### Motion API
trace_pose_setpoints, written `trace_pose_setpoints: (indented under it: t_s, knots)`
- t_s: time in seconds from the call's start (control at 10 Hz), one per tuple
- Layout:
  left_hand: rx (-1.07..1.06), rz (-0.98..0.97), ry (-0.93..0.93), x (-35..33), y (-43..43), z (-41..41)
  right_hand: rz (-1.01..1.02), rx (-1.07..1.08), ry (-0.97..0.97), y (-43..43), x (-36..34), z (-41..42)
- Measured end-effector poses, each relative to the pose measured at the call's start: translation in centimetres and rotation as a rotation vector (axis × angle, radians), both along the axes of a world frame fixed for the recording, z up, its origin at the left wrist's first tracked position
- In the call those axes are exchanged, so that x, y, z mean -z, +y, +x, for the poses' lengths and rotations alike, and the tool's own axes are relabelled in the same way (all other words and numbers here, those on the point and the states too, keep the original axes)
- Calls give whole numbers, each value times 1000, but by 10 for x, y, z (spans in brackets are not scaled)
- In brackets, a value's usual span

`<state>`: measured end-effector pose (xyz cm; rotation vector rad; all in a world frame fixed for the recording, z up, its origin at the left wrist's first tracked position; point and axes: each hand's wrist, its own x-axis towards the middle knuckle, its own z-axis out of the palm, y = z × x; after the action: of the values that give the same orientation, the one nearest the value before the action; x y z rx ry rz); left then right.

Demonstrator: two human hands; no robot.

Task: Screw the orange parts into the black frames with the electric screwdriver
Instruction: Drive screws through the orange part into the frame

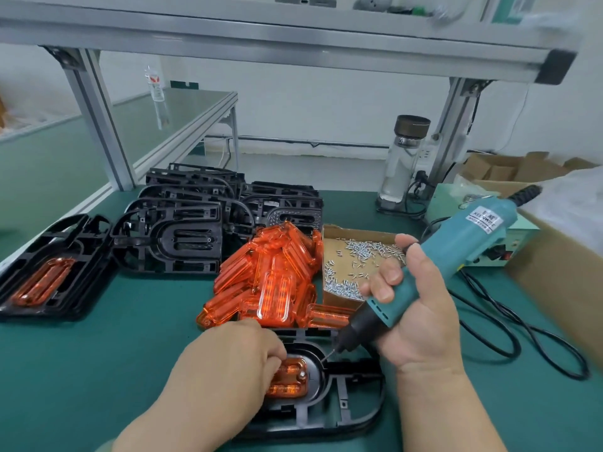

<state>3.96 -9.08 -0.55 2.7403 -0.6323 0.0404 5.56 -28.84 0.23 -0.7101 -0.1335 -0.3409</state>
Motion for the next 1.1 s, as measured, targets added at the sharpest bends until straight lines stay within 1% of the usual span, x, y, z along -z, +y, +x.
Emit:
trace_pose_setpoints:
  t_s: [0.1, 0.2, 0.3, 0.4, 0.6, 0.7, 0.8, 0.9, 1.1]
  knots:
    - [16, -94, -8, -14, -9, 13, 45, -6, 14, -6, 0, 0]
    - [52, -150, -56, -26, -31, 37, 77, -9, 32, -9, 0, 1]
    - [89, -133, -112, -32, -60, 66, 76, -2, 52, -10, 0, 3]
    - [149, 39, -107, -36, -90, 88, 96, 0, 73, -10, -1, 5]
    - [191, 404, -12, -30, -125, 107, 150, -16, 100, -10, -2, 5]
    - [167, 477, -4, -25, -130, 109, 153, -13, 101, -11, -2, 5]
    - [122, 439, 17, -26, -135, 109, 162, -11, 105, -11, -2, 6]
    - [111, 404, -1, -24, -135, 110, 171, -13, 108, -11, -2, 6]
    - [115, 350, -130, -20, -130, 107, 178, -24, 103, -10, -2, 6]
